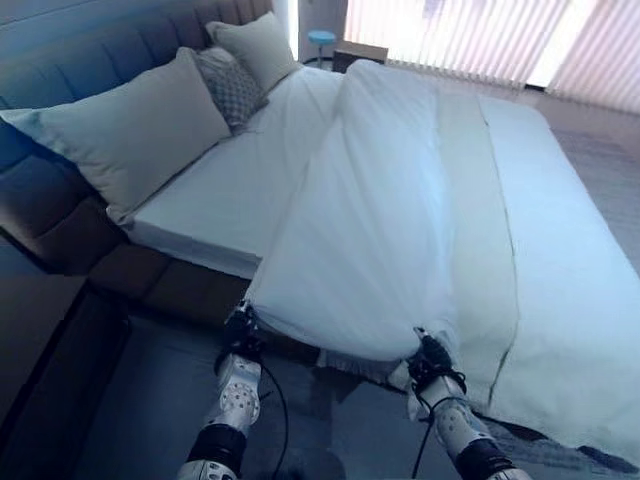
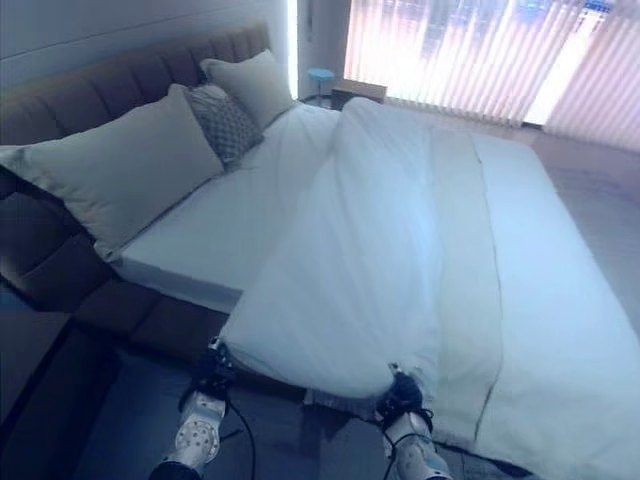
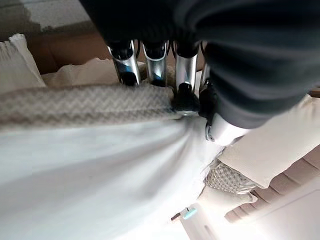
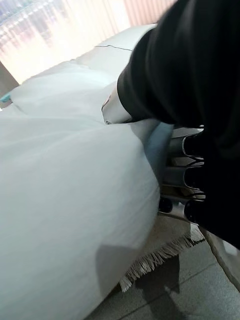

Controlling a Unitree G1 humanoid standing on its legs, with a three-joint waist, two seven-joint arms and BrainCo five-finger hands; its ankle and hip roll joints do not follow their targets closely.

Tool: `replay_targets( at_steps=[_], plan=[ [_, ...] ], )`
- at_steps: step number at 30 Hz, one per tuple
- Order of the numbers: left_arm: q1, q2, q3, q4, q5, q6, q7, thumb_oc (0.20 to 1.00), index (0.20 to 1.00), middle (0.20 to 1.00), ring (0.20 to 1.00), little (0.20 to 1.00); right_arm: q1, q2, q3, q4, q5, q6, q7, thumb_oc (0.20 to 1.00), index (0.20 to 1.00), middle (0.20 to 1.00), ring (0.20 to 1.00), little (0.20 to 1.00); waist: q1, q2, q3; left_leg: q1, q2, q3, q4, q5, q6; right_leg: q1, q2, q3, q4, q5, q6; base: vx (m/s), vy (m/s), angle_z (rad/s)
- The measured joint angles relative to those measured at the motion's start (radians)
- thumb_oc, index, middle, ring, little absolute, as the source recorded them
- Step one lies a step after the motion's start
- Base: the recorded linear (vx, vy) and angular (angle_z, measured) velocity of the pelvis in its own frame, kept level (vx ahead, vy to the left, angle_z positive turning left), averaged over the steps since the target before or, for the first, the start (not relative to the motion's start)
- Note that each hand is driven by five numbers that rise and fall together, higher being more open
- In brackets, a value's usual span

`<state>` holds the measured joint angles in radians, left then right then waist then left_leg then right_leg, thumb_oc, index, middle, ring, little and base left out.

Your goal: Make the bed

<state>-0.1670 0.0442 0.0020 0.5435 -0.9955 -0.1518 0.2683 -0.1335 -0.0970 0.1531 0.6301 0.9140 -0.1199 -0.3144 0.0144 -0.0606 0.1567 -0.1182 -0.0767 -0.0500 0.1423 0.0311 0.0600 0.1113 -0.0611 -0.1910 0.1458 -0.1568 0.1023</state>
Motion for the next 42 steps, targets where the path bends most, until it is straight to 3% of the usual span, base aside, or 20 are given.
replay_targets(
  at_steps=[1, 2, 3, 4, 6, 8, 9, 12, 13, 16, 20, 21, 27, 29, 32, 36, 37, 38, 39, 42],
  plan=[
    [0.006, -0.002, -0.015, 0.001, 0.0, 0.0, -0.003, 0.2, 0.2, 0.2, 0.2, 0.2, 0.012, 0.001, 0.001, 0.0, -0.001, 0.0, 0.001, 0.2, 0.2, 0.2, 0.2, 0.2, 0.002, 0.009, 0.002, -0.001, 0.007, -0.016, -0.001, -0.002, -0.003, -0.027, 0.024, 0.017, -0.001, -0.041, -0.003, -0.05, 0.114, 0.15],
    [0.003, 0.005, -0.016, 0.002, 0.0, 0.0, -0.004, 0.2, 0.2, 0.2, 0.2, 0.2, 0.015, 0.001, 0.0, 0.0, -0.004, -0.001, 0.001, 0.2, 0.2, 0.2, 0.2, 0.2, 0.002, 0.003, 0.004, -0.007, 0.005, -0.005, -0.001, -0.001, -0.006, -0.039, 0.032, 0.019, -0.037, -0.03, -0.011, -0.03, 0.181, 0.23],
    [-0.003, 0.0, -0.019, 0.015, -0.001, 0.001, -0.005, 0.2, 0.2, 0.2, 0.2, 0.2, 0.021, -0.002, -0.002, 0.002, -0.017, -0.001, 0.001, 0.2, 0.2, 0.2, 0.2, 0.2, -0.008, -0.01, 0.0, -0.014, -0.009, -0.008, 0.002, 0.002, -0.003, -0.046, 0.034, 0.016, -0.073, 0.039, -0.076, 0.0, 0.182, 0.18],
    [0.0, -0.011, -0.017, 0.033, -0.006, 0.001, -0.006, 0.2, 0.2, 0.2, 0.2, 0.2, 0.03, -0.004, -0.006, 0.011, -0.03, -0.001, 0.001, 0.2, 0.2, 0.2, 0.2, 0.2, 0.009, -0.005, -0.001, -0.012, -0.008, -0.011, -0.009, 0.012, -0.028, -0.045, 0.018, 0.013, -0.094, 0.058, -0.084, 0.01, 0.258, -0.12],
    [0.025, -0.015, -0.009, 0.053, -0.026, -0.001, -0.005, 0.2, 0.2, 0.2, 0.2, 0.2, 0.021, -0.009, -0.005, 0.014, -0.043, 0.0, 0.007, 0.2, 0.2, 0.2, 0.2, 0.2, 0.03, 0.001, 0.005, -0.019, 0.002, -0.008, -0.014, -0.011, -0.087, -0.044, 0.004, -0.016, -0.113, 0.089, -0.083, 0.06, 0.241, -0.42],
    [0.046, -0.018, 0.024, 0.11, -0.065, 0.0, -0.001, 0.2, 0.2, 0.2, 0.2, 0.2, 0.011, -0.001, 0.0, 0.015, -0.065, 0.006, 0.007, 0.2, 0.2, 0.2, 0.2, 0.2, 0.032, -0.017, 0.016, -0.035, 0.044, -0.004, 0.065, -0.054, -0.101, -0.032, -0.028, -0.087, -0.131, 0.107, -0.072, 0.09, 0.283, -0.22],
    [0.064, -0.016, 0.025, 0.123, -0.085, 0.0, 0.002, 0.2, 0.2, 0.2, 0.2, 0.2, 0.015, 0.004, 0.0, 0.008, -0.075, 0.009, 0.007, 0.2, 0.2, 0.2, 0.2, 0.2, 0.028, -0.032, 0.021, -0.033, 0.089, 0.005, 0.089, -0.073, -0.13, -0.016, -0.045, -0.126, -0.142, 0.112, -0.061, 0.07, 0.207, 0.04],
    [0.082, -0.057, 0.012, 0.132, -0.091, 0.002, 0.001, 0.2, 0.2, 0.2, 0.2, 0.2, 0.047, -0.028, -0.02, 0.006, -0.091, 0.016, 0.002, 0.2, 0.2, 0.2, 0.2, 0.2, 0.0, 0.003, 0.017, -0.017, 0.175, 0.011, 0.013, -0.061, -0.148, 0.003, -0.038, -0.151, -0.134, 0.097, -0.026, 0.08, 0.32, 0.5],
    [0.08, -0.051, 0.005, 0.154, -0.091, 0.003, 0.0, 0.2, 0.2, 0.2, 0.2, 0.2, 0.063, -0.027, -0.04, 0.023, -0.1, 0.019, -0.003, 0.2, 0.2, 0.2, 0.2, 0.2, -0.001, -0.011, 0.017, -0.001, 0.144, 0.02, -0.028, -0.029, -0.146, -0.001, -0.063, -0.145, -0.118, 0.092, -0.018, 0.04, 0.302, 0.52],
    [0.083, 0.006, 0.007, 0.162, -0.09, 0.002, -0.004, 0.2, 0.2, 0.2, 0.2, 0.2, 0.053, -0.025, -0.046, 0.054, -0.117, 0.028, -0.002, 0.2, 0.2, 0.2, 0.2, 0.2, 0.003, -0.024, 0.02, -0.032, 0.085, 0.02, -0.021, -0.026, -0.103, -0.05, -0.125, -0.097, -0.072, 0.094, -0.019, 0.02, 0.258, 0.27],
    [0.076, 0.073, 0.025, 0.225, -0.088, -0.01, -0.004, 0.2, 0.2, 0.2, 0.2, 0.2, 0.011, 0.006, -0.043, 0.109, -0.117, 0.035, -0.003, 0.2, 0.2, 0.2, 0.2, 0.2, 0.027, -0.028, 0.028, -0.033, 0.075, 0.036, -0.026, -0.027, -0.074, -0.112, -0.154, -0.048, 0.008, 0.102, -0.007, -0.05, 0.166, -0.05],
    [0.079, 0.087, 0.026, 0.23, -0.087, -0.018, -0.003, 0.2, 0.2, 0.2, 0.2, 0.2, -0.002, 0.017, -0.039, 0.128, -0.118, 0.033, -0.002, 0.2, 0.2, 0.2, 0.2, 0.2, 0.041, -0.033, 0.036, -0.04, 0.072, 0.051, -0.024, -0.029, -0.07, -0.126, -0.156, -0.04, 0.007, 0.12, 0.013, -0.07, 0.124, -0.31],
    [0.046, 0.102, 0.024, 0.293, -0.079, -0.045, 0.049, 0.2, 0.2, 0.2, 0.2, 0.2, -0.124, 0.038, -0.021, 0.218, -0.117, 0.005, -0.013, 0.2, 0.2, 0.2, 0.2, 0.2, 0.058, -0.047, 0.09, -0.141, 0.071, 0.061, -0.006, -0.01, -0.067, -0.19, -0.15, -0.03, -0.052, 0.139, 0.033, -0.07, 0.017, -0.09],
    [0.003, 0.1, 0.013, 0.301, -0.078, -0.055, 0.061, 0.2, 0.2, 0.2, 0.2, 0.2, -0.16, 0.033, -0.023, 0.25, -0.117, -0.014, -0.025, 0.2, 0.2, 0.2, 0.2, 0.2, 0.054, -0.058, 0.109, -0.197, 0.062, 0.045, -0.008, 0.012, -0.083, -0.204, -0.14, 0.009, -0.104, 0.116, 0.052, -0.04, 0.01, 0.44],
    [-0.059, 0.082, -0.004, 0.335, -0.076, -0.069, 0.078, 0.2, 0.2, 0.2, 0.2, 0.2, -0.229, 0.011, -0.011, 0.274, -0.117, -0.034, -0.042, 0.2, 0.2, 0.2, 0.2, 0.2, 0.056, -0.003, 0.172, -0.253, 0.099, 0.033, -0.048, 0.069, -0.108, -0.261, -0.086, 0.03, -0.116, 0.132, 0.04, 0.0, -0.004, 0.18],
    [-0.067, 0.06, -0.004, 0.359, -0.076, -0.073, 0.089, 0.2, 0.2, 0.2, 0.2, 0.2, -0.246, -0.003, 0.015, 0.282, -0.117, -0.036, -0.045, 0.2, 0.2, 0.2, 0.2, 0.2, 0.05, 0.012, 0.189, -0.253, 0.109, 0.031, -0.097, 0.105, -0.111, -0.275, -0.075, 0.024, -0.135, 0.144, 0.032, 0.02, -0.013, 0.0],
    [-0.081, 0.06, -0.023, 0.365, -0.076, -0.076, 0.089, 0.256, 0.256, 0.256, 0.256, 0.256, -0.246, -0.007, 0.022, 0.288, -0.117, -0.037, -0.047, 0.573, 0.573, 0.573, 0.573, 0.573, 0.05, 0.012, 0.193, -0.255, 0.108, 0.028, -0.105, 0.107, -0.112, -0.277, -0.075, 0.019, -0.139, 0.144, 0.032, 0.04, -0.025, 0.08],
    [-0.094, 0.06, -0.025, 0.369, -0.075, -0.076, 0.088, 0.514, 0.514, 0.514, 0.514, 0.514, -0.247, -0.014, 0.022, 0.294, -0.117, -0.037, -0.049, 1.0, 1.0, 1.0, 1.0, 1.0, 0.049, 0.012, 0.196, -0.257, 0.108, 0.026, -0.108, 0.108, -0.112, -0.278, -0.075, 0.017, -0.142, 0.144, 0.032, 0.05, -0.021, 0.07],
    [-0.121, 0.066, -0.045, 0.389, -0.06, -0.077, 0.088, 1.0, 1.0, 1.0, 1.0, 1.0, -0.263, -0.014, 0.035, 0.327, -0.117, -0.037, -0.055, 1.0, 1.0, 1.0, 1.0, 1.0, 0.05, 0.011, 0.204, -0.265, 0.108, 0.024, -0.112, 0.109, -0.113, -0.288, -0.075, 0.016, -0.144, 0.144, 0.032, 0.03, -0.004, 0.03],
    [-0.185, 0.09, -0.069, 0.433, 0.003, -0.071, 0.089, 1.0, 1.0, 1.0, 1.0, 1.0, -0.298, -0.009, 0.056, 0.4, -0.118, -0.031, -0.071, 1.0, 1.0, 1.0, 1.0, 1.0, 0.049, 0.01, 0.223, -0.284, 0.106, 0.024, -0.12, 0.112, -0.113, -0.309, -0.076, 0.017, -0.144, 0.145, 0.031, 0.05, 0.009, 0.01]
  ],
)
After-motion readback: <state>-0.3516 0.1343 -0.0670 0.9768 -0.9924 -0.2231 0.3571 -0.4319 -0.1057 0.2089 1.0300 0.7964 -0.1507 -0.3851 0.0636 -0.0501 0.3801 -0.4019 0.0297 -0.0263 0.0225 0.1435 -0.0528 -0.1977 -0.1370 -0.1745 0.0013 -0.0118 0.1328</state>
